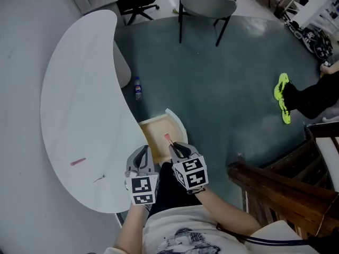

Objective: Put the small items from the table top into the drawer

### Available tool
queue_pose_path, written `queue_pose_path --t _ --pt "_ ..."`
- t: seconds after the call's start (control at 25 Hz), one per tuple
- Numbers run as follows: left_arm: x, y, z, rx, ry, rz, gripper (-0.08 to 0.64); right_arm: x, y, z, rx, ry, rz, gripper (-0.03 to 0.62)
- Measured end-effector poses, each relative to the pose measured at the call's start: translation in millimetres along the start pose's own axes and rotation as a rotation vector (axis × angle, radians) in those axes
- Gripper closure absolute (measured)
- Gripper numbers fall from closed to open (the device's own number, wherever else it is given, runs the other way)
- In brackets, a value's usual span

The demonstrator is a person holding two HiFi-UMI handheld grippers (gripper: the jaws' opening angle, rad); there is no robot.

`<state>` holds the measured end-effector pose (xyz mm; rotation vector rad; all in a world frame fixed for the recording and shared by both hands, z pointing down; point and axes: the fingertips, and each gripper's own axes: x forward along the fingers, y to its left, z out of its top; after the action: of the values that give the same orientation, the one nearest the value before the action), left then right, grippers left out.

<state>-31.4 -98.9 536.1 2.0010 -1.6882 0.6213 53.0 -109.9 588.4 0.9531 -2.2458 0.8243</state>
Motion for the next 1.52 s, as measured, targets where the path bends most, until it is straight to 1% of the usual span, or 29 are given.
queue_pose_path --t 0.24,0.44,0.68,0.84,0.96,1.08,1.28,1.52 --pt "28.7 20.8 -4.9 0.002 0.021 -0.051 0.526 40.6 -10.0 -5.2 0.063 0.025 -0.093 0.531" --pt "50.5 32.7 -11.3 0.001 0.042 -0.06 0.526 68.8 -23.3 -15.2 0.114 0.049 -0.155 0.531" --pt "69.0 35.9 -16.0 0.01 0.055 -0.079 0.526 98.7 -33.3 -26.4 0.163 0.061 -0.178 0.531" --pt "78.8 35.3 -19.5 0.036 0.067 -0.07 0.526 118.0 -39.7 -34.7 0.19 0.076 -0.191 0.531" --pt "81.3 32.4 -19.5 0.055 0.073 -0.064 0.526 129.1 -44.5 -43.2 0.227 0.082 -0.198 0.531" --pt "83.0 33.9 -20.4 0.05 0.074 -0.066 0.526 144.3 -49.6 -52.6 0.259 0.09 -0.213 0.531" --pt "86.3 34.8 -25.0 0.047 0.102 -0.056 0.526 162.0 -59.4 -64.5 0.304 0.103 -0.243 0.531" --pt "88.3 36.1 -25.6 0.042 0.131 -0.039 0.526 177.9 -67.4 -75.4 0.316 0.116 -0.296 0.531"
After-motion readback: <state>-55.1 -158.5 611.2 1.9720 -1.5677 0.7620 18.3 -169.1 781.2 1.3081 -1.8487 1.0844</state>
